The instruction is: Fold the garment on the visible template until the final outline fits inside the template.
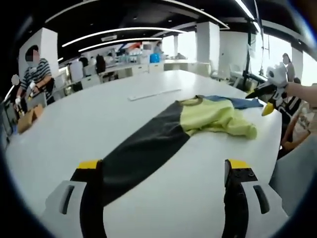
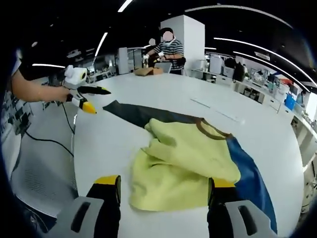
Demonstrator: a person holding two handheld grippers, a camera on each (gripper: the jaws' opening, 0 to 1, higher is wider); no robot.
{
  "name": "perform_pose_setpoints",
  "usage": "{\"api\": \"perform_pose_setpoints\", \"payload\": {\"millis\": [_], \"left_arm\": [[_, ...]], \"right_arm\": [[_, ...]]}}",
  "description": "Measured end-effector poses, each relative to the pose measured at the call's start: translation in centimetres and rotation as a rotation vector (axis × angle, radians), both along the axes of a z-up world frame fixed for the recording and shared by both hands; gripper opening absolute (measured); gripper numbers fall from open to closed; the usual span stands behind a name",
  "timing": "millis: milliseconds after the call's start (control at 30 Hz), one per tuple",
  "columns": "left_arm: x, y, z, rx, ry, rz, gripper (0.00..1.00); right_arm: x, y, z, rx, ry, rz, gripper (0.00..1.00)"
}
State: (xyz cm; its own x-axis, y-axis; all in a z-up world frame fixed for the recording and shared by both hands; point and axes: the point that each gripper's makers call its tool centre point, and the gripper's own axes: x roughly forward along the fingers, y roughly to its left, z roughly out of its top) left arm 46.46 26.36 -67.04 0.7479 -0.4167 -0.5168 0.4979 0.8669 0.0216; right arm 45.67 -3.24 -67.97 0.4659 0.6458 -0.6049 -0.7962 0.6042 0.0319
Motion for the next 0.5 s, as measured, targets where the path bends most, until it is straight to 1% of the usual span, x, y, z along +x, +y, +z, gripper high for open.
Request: {"api": "perform_pose_setpoints", "payload": {"millis": [167, 267, 433, 500], "left_arm": [[-0.8, -0.9, 0.2, 0.010, -0.005, -0.038, 0.97], [-1.2, -1.4, 0.2, 0.009, -0.006, -0.047, 0.97], [-1.8, -2.3, 0.4, -0.002, -0.006, -0.072, 0.96], [-2.0, -2.4, 0.4, -0.002, -0.007, -0.078, 0.95]], "right_arm": [[-0.4, 2.3, -0.5, -0.003, -0.002, 0.042, 0.65], [-0.7, 3.8, -1.1, 0.016, 0.029, 0.057, 0.61], [-0.9, 5.2, -2.1, -0.005, 0.038, 0.081, 0.54], [-0.9, 5.6, -2.6, -0.024, 0.040, 0.086, 0.49]]}}
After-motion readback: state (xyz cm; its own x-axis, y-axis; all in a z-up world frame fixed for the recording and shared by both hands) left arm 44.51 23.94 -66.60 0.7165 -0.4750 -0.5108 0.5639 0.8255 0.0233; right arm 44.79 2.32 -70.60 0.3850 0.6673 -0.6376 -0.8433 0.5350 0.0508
